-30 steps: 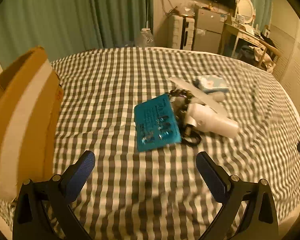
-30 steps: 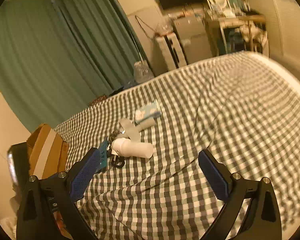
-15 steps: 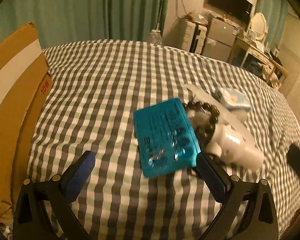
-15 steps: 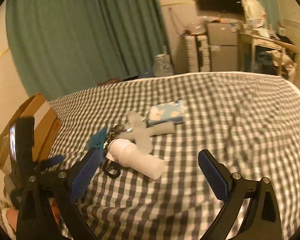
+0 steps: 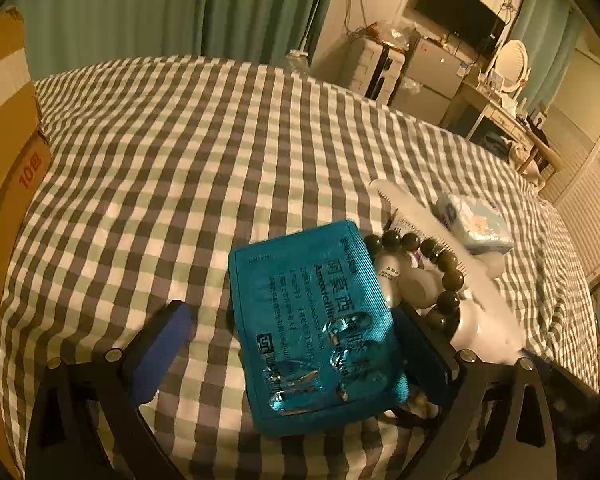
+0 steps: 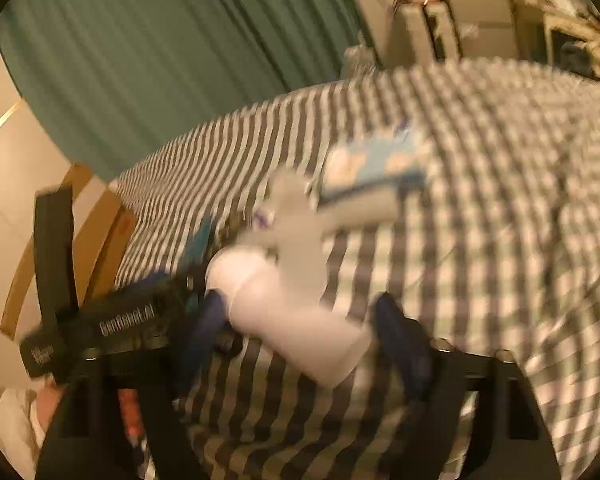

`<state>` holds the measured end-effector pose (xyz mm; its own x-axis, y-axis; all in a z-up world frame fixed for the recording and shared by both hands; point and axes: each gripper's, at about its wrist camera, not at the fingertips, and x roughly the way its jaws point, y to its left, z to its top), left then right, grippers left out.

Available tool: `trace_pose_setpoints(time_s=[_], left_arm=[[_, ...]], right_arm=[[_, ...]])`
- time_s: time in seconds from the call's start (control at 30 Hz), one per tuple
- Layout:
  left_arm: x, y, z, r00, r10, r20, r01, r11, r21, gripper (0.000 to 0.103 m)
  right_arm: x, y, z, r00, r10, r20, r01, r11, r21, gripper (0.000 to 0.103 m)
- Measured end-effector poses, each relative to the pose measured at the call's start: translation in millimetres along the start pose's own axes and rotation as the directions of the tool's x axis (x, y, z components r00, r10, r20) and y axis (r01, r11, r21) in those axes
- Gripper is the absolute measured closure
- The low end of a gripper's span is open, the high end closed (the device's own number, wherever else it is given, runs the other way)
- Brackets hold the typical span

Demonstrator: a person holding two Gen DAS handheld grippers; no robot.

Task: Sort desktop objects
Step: 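Grasp the teal blister pack with the left gripper while the right grasps the white bottle, then lift the blister pack and white bottle and carry both over the cardboard box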

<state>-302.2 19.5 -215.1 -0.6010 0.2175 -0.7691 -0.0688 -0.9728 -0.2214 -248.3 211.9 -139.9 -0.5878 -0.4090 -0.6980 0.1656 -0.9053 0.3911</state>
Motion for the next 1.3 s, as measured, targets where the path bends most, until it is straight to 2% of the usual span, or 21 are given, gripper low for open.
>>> trace_pose_setpoints(time_s=[0.03,0.13,0.23,0.37,0.47,0.53,0.57,0.63,0.77,0.83,0.9,1.13,1.2,1.23,1.27,1.3], left_arm=[[-2.5,0.9,-0.6,1.0,-0.006,0.002,0.006,1.0,0.0,0.01],[-9.1,7.6,-0.8,0.999,-0.032,-0.002,0.032,0.999,-0.018,0.03],[-15.6,14.3,-4.1,0.999,-0.041,-0.014,0.04,0.999,-0.034,0.03],[-27.1,19.5,-3.9,0.999,-0.025,-0.029,0.023,0.998,-0.065,0.031],[-35.9,22.9,-7.6,0.998,0.029,-0.054,-0.031,0.998,-0.054,0.031],[-38.1,23.3,-10.0,0.995,0.069,-0.076,-0.072,0.997,-0.041,0.031],[-38.9,23.7,-11.3,0.994,0.08,-0.08,-0.084,0.996,-0.04,0.031],[-39.6,25.5,-14.4,0.99,0.11,-0.092,-0.114,0.993,-0.04,0.03],[-34.9,25.5,-19.1,0.983,0.147,-0.106,-0.151,0.988,-0.032,0.03],[-33.9,22.0,-22.2,0.981,0.169,-0.095,-0.17,0.985,-0.007,0.03],[-33.6,14.2,-23.8,0.979,0.189,-0.08,-0.188,0.982,0.024,0.031],[-63.5,8.1,-23.6,0.993,0.115,-0.029,-0.115,0.993,0.007,0.031],[-79.4,5.2,-23.4,0.995,0.099,-0.003,-0.098,0.995,0.019,0.031],[-89.7,4.1,-22.7,0.996,0.092,0.01,-0.092,0.995,0.031,0.031],[-99.6,4.1,-23.5,0.996,0.085,0.016,-0.085,0.996,0.036,0.031],[-108.4,5.0,-24.6,0.997,0.075,0.022,-0.076,0.997,0.033,0.031]], right_arm=[[-1.7,3.8,-1.5,1.0,-0.009,0.0,0.009,1.0,-0.019,0.034],[-4.3,10.2,-6.2,1.0,-0.008,-0.029,0.007,0.999,-0.033,0.053],[-8.0,16.7,-16.9,0.998,-0.004,-0.06,0.002,1.0,-0.026,0.06],[-14.0,42.8,-30.3,0.994,-0.002,-0.106,-0.007,0.996,-0.089,0.071],[-16.6,59.3,-35.4,0.993,0.006,-0.12,-0.02,0.993,-0.115,0.071],[-15.1,62.7,-35.2,0.994,-0.012,-0.111,0.001,0.995,-0.1,0.07],[-11.6,61.6,-33.6,0.994,-0.023,-0.111,0.015,0.997,-0.075,0.064],[-4.6,59.5,-30.4,0.993,-0.039,-0.11,0.035,0.998,-0.043,0.06],[13.9,59.0,-21.0,0.994,-0.045,-0.104,0.041,0.998,-0.036,0.061],[18.9,57.7,-17.0,0.995,-0.037,-0.089,0.034,0.999,-0.036,0.067],[18.5,54.3,-18.1,0.996,-0.03,-0.089,0.027,0.999,-0.037,0.067],[-21.3,59.9,-11.2,0.998,-0.056,-0.022,0.056,0.998,-0.006,0.072],[-32.9,62.5,-7.9,0.997,-0.071,0.01,0.071,0.997,0.0,0.078],[-38.1,64.4,-7.4,0.996,-0.092,0.02,0.092,0.996,0.001,0.096],[-42.5,64.6,-9.1,0.993,-0.113,0.024,0.113,0.994,0.007,0.103],[-45.0,64.4,-11.7,0.994,-0.106,0.015,0.105,0.994,0.021,0.103]])
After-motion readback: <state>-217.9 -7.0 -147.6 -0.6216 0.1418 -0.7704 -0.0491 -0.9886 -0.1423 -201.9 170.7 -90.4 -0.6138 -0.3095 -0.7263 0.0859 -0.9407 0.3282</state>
